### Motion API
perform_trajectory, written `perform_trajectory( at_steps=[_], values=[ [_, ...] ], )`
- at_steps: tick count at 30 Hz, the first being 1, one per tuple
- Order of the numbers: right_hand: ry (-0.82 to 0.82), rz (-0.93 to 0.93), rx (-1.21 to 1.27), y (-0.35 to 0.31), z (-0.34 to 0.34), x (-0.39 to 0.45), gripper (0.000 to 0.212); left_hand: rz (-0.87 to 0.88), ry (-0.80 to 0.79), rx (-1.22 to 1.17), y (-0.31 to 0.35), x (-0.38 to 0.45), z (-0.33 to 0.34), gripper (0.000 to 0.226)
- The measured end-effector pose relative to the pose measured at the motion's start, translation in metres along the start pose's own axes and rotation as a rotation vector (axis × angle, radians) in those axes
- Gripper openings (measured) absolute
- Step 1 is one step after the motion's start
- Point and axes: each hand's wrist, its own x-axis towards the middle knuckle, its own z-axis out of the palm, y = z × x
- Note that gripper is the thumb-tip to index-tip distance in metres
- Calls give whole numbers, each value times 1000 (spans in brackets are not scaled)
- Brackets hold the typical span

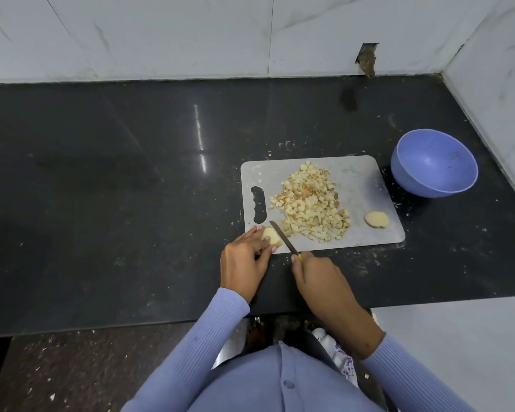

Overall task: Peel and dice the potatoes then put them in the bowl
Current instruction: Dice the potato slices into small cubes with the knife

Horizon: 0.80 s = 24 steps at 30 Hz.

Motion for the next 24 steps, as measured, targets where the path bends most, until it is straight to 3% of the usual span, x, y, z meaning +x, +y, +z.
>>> perform_trajectory(
  at_steps=[6, 13, 19, 24],
  values=[
    [-38, 24, -65, -15, 10, 14, 37, 8, 3, 31, -1, 1, 3, 19],
    [-135, 68, -178, 7, 14, -27, 27, 44, 33, 62, 2, 0, 4, 19],
    [-53, 73, -137, 8, 15, -13, 35, 45, 27, 43, -1, -1, 3, 19],
    [-27, 44, -36, 14, 9, -16, 30, 42, 8, 24, -3, -4, -1, 20]
  ],
)
